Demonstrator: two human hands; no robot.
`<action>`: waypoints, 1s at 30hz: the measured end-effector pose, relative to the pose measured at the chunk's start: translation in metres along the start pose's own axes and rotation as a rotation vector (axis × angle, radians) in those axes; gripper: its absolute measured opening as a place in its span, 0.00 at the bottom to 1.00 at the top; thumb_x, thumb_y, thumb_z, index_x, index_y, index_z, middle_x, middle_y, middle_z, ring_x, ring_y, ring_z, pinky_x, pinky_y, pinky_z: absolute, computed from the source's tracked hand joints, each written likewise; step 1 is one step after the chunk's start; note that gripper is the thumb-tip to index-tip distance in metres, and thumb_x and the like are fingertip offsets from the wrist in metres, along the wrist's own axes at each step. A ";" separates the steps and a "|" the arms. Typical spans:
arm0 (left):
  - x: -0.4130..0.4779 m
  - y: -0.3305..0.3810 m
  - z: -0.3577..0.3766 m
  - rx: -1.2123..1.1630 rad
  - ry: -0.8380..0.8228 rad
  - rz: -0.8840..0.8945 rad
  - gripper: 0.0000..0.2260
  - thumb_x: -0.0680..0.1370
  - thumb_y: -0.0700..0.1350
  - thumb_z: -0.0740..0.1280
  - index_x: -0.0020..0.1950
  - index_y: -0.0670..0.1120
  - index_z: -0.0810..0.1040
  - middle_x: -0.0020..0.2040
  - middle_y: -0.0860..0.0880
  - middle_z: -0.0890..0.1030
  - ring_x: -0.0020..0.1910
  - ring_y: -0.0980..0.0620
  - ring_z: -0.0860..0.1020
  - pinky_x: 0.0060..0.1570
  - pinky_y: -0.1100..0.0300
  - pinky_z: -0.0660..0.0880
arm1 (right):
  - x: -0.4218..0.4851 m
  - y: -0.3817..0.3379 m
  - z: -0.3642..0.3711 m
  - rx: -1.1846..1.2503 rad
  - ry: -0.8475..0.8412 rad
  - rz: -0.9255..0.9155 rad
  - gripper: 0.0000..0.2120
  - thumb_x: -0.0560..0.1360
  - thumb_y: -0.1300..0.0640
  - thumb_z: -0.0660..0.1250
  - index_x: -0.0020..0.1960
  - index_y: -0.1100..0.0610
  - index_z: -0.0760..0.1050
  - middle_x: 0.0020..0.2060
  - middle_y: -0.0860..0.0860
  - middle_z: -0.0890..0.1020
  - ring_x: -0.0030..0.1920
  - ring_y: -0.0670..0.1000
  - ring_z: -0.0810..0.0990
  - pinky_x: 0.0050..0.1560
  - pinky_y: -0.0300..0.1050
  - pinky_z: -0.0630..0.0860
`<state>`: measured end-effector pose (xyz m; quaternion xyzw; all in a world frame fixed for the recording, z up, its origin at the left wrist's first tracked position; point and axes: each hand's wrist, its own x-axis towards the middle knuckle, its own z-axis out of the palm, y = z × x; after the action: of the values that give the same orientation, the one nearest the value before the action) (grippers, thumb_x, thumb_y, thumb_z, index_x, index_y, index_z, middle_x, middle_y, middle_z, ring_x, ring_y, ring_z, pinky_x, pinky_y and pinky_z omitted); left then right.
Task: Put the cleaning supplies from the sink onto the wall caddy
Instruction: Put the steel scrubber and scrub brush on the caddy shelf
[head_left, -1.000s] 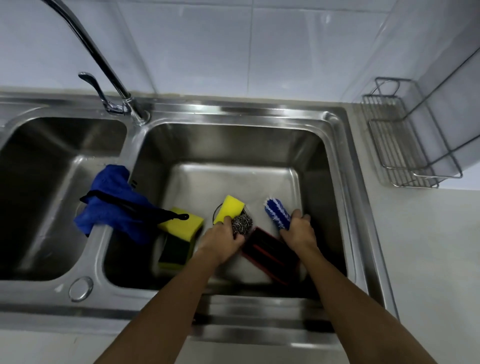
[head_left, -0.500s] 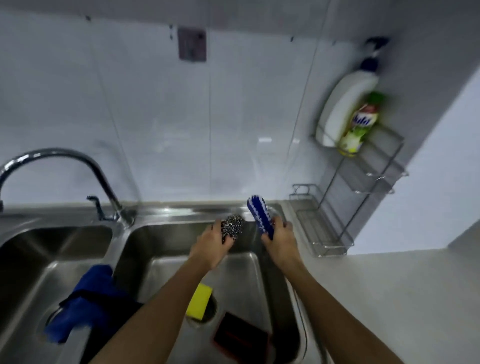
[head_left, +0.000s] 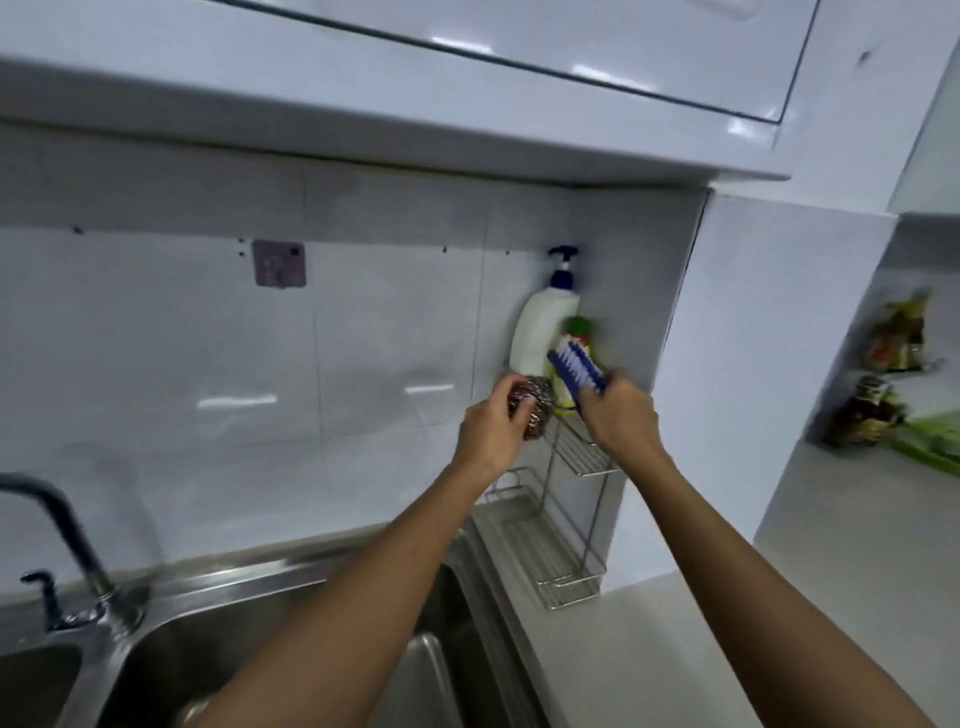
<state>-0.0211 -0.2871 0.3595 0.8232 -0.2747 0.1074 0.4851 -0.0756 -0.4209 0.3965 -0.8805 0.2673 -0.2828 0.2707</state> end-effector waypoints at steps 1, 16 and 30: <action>0.005 0.010 0.006 -0.011 -0.010 0.009 0.13 0.81 0.48 0.62 0.65 0.49 0.72 0.56 0.41 0.83 0.53 0.41 0.81 0.50 0.55 0.78 | 0.006 0.007 -0.006 -0.019 -0.017 0.039 0.18 0.77 0.52 0.60 0.61 0.63 0.72 0.57 0.66 0.78 0.56 0.65 0.77 0.53 0.50 0.73; 0.028 0.031 0.065 0.387 -0.083 0.027 0.18 0.78 0.49 0.66 0.67 0.53 0.74 0.59 0.43 0.81 0.58 0.42 0.76 0.53 0.52 0.75 | 0.048 0.037 -0.021 -0.190 -0.209 0.101 0.18 0.76 0.51 0.61 0.57 0.63 0.75 0.54 0.62 0.80 0.50 0.62 0.79 0.45 0.45 0.72; 0.042 0.033 0.075 0.662 -0.140 0.048 0.17 0.76 0.48 0.67 0.64 0.45 0.73 0.59 0.42 0.80 0.60 0.42 0.75 0.56 0.52 0.71 | 0.049 0.041 -0.001 -0.358 -0.109 -0.030 0.15 0.73 0.57 0.65 0.57 0.60 0.78 0.53 0.60 0.80 0.53 0.62 0.79 0.45 0.45 0.75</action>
<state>-0.0114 -0.3785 0.3652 0.9348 -0.2769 0.1453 0.1684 -0.0550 -0.4811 0.3889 -0.9325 0.2853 -0.1866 0.1195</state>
